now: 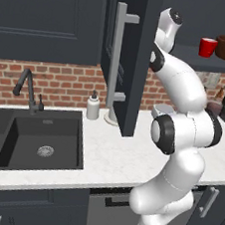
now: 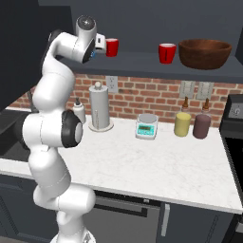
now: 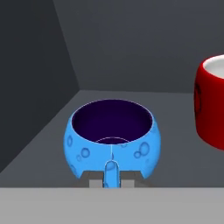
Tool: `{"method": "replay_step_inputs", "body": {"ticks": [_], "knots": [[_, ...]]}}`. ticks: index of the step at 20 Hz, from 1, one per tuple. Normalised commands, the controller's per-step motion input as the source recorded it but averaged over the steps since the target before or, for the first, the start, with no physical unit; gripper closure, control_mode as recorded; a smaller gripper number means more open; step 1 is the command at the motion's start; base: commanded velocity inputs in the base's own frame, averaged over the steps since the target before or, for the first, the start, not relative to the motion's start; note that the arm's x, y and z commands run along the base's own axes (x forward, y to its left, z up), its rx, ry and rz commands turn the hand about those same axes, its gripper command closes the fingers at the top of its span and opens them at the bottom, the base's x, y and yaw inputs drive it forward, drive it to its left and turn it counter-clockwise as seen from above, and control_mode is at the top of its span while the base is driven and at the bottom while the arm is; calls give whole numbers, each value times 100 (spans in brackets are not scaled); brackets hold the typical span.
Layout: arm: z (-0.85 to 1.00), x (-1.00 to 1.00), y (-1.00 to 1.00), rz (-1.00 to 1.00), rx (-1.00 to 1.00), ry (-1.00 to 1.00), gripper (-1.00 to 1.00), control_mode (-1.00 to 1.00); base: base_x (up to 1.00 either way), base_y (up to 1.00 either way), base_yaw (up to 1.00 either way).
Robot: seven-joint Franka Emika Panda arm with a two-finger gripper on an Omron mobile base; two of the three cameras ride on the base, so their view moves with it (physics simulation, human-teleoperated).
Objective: Gather all objects into one cabinet and sort the glasses and bowls to opposite sides.
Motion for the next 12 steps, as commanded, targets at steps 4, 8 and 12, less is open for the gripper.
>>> {"method": "replay_step_inputs", "body": {"ticks": [4,8,12], "knots": [[0,15,3,0,0,0,-100,-100,0,0,0],[0,0,0,0,0,0,-100,-100,0,0,0],[0,-6,0,0,0,-1,-100,-100,0,0,0]]}}
